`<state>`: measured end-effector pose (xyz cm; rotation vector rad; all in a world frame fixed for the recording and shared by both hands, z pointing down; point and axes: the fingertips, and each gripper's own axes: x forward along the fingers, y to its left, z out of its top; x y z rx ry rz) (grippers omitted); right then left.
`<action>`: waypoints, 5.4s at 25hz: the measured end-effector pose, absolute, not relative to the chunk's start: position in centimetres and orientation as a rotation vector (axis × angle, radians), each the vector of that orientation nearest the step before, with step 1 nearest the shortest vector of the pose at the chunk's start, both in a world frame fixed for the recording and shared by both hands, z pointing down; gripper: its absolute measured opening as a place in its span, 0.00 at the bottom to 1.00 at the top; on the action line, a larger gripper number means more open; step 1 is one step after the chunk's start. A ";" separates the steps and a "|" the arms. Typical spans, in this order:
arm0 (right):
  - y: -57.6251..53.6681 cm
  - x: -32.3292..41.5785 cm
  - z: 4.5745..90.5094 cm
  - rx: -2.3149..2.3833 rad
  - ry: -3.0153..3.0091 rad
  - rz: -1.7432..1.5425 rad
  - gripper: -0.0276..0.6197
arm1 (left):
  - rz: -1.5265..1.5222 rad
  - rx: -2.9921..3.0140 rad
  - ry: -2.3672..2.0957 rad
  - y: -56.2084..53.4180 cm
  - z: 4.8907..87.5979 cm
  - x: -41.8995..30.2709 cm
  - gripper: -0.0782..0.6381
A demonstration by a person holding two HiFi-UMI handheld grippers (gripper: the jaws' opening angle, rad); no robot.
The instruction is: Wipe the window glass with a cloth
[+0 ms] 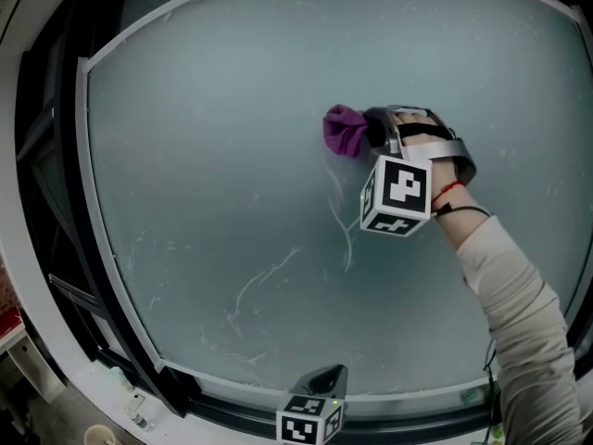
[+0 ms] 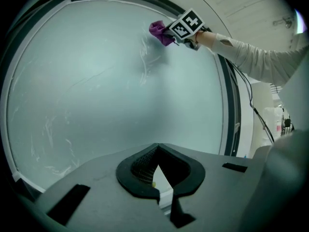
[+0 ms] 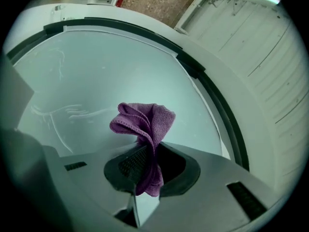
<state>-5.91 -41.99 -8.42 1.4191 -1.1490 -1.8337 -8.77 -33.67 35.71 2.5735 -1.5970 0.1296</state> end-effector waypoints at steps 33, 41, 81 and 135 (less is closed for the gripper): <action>-44.5 -6.7 4.6 1.242 -1.266 -1.695 0.12 | 0.141 2.559 -1.592 -33.4 36.4 -9.8 0.12; -44.5 -6.1 8.2 1.220 -1.306 -1.648 0.12 | 0.142 2.567 -1.585 -33.3 36.2 -9.7 0.12; -45.0 -5.0 36.8 0.968 -1.633 -1.210 0.12 | 0.167 2.462 -1.634 -32.7 38.9 -10.2 0.12; -39.3 3.5 13.9 1.277 -1.343 -1.535 0.12 | 0.204 2.583 -1.450 -34.5 39.5 -4.9 0.12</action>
